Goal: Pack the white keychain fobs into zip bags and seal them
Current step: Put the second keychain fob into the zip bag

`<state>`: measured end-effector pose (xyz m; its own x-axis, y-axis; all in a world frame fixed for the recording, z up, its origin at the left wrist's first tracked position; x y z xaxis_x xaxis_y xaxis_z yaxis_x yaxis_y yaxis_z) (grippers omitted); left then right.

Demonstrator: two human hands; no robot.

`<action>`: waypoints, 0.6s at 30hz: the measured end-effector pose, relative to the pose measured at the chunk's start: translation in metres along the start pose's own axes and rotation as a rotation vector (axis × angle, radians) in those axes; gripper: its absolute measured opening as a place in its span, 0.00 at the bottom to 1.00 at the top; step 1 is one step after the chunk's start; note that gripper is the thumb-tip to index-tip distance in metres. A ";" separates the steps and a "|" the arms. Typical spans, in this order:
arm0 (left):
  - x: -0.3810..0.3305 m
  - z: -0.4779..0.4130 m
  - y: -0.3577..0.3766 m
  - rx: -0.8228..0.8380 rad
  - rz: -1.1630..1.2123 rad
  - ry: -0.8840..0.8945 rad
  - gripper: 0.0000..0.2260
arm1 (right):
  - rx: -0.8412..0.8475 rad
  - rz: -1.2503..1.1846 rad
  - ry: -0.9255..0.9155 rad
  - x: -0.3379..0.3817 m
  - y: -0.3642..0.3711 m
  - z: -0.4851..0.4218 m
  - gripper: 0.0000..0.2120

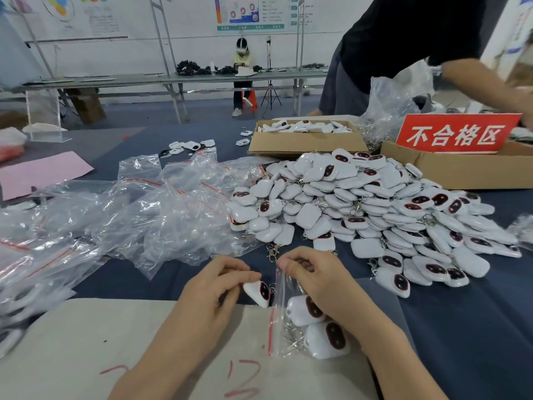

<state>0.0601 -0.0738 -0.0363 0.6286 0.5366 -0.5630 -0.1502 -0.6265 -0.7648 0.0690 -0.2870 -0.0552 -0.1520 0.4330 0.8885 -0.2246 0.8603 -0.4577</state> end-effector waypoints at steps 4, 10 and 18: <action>-0.009 0.000 0.010 -0.097 0.137 0.004 0.20 | -0.019 -0.076 -0.024 0.001 -0.003 -0.002 0.05; -0.017 -0.005 0.017 -0.249 0.521 -0.125 0.19 | -0.029 -0.143 -0.057 0.003 -0.004 -0.003 0.05; -0.017 -0.007 0.023 -0.118 0.725 -0.205 0.16 | -0.052 -0.202 -0.035 0.000 -0.004 -0.004 0.05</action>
<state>0.0517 -0.1012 -0.0423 0.2476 0.0544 -0.9673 -0.3820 -0.9120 -0.1491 0.0740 -0.2896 -0.0530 -0.1422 0.2419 0.9598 -0.2036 0.9418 -0.2675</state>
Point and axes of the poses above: each hand's wrist, its own z-axis away from the middle knuckle, its own y-axis out of the palm, x = y × z, the point moved 2 cm from there along -z, towards the middle knuckle, and after that the axes turned 15 degrees about x, right-handed, at the moved point
